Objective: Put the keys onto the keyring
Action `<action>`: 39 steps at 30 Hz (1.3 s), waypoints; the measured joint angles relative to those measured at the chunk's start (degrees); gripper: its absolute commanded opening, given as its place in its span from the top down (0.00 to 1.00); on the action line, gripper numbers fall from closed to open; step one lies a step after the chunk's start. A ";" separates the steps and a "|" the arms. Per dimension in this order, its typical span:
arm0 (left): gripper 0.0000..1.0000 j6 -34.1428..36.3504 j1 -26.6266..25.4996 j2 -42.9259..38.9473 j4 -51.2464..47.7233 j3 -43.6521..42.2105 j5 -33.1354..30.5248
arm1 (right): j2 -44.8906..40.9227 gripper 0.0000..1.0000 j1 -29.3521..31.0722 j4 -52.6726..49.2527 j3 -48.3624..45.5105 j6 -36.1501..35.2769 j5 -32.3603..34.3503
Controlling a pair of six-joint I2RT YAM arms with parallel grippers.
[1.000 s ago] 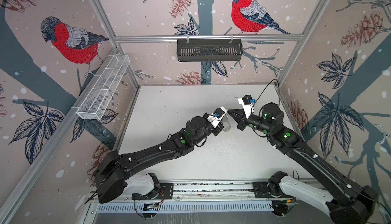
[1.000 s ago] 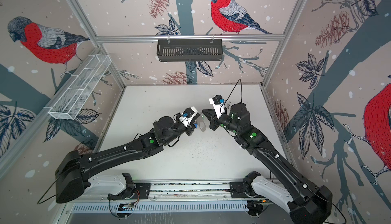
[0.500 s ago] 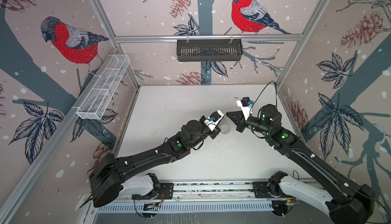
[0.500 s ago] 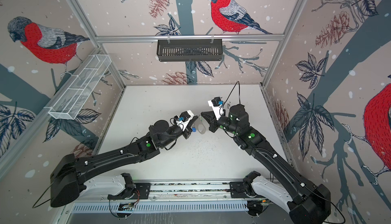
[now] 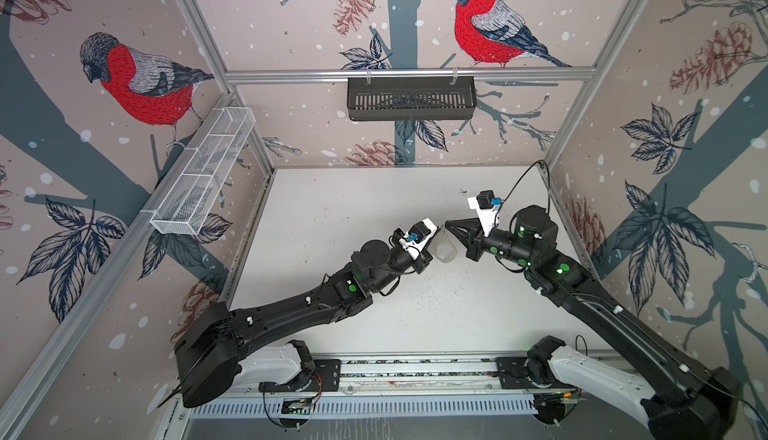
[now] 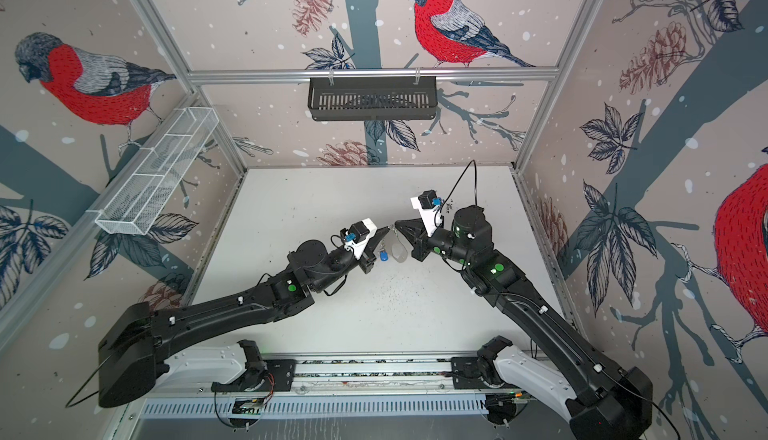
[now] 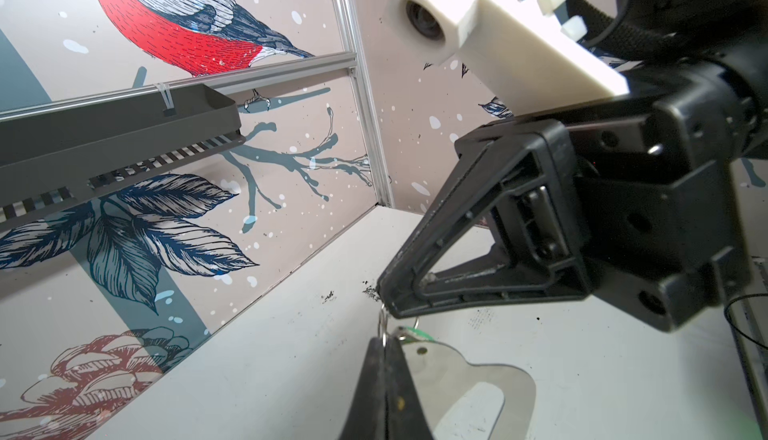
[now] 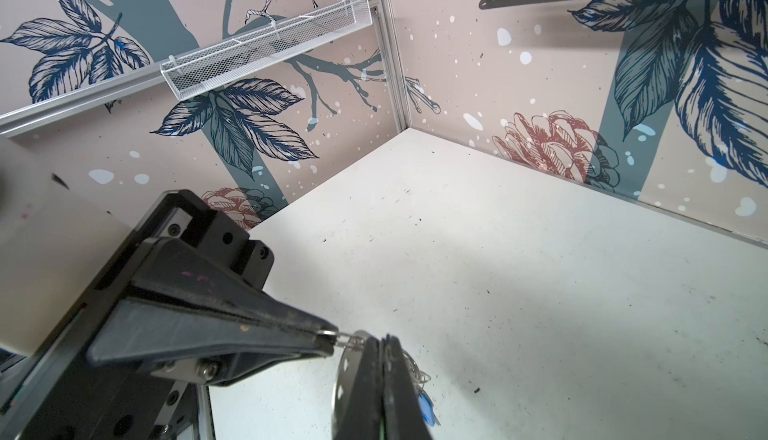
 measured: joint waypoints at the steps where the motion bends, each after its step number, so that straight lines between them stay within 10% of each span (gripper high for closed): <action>1: 1.00 -0.04 0.00 0.00 0.57 -0.02 0.42 | -0.61 0.99 0.00 0.00 -0.09 0.00 0.00; 26: 1.00 -6.93 4.50 -2.08 2.78 -2.03 11.21 | -1.64 0.90 -0.57 1.42 -2.69 -1.66 -1.51; 39: 1.00 -9.42 6.43 -1.95 9.92 -3.08 14.05 | -2.40 0.61 -0.90 -0.39 -3.67 -1.64 3.02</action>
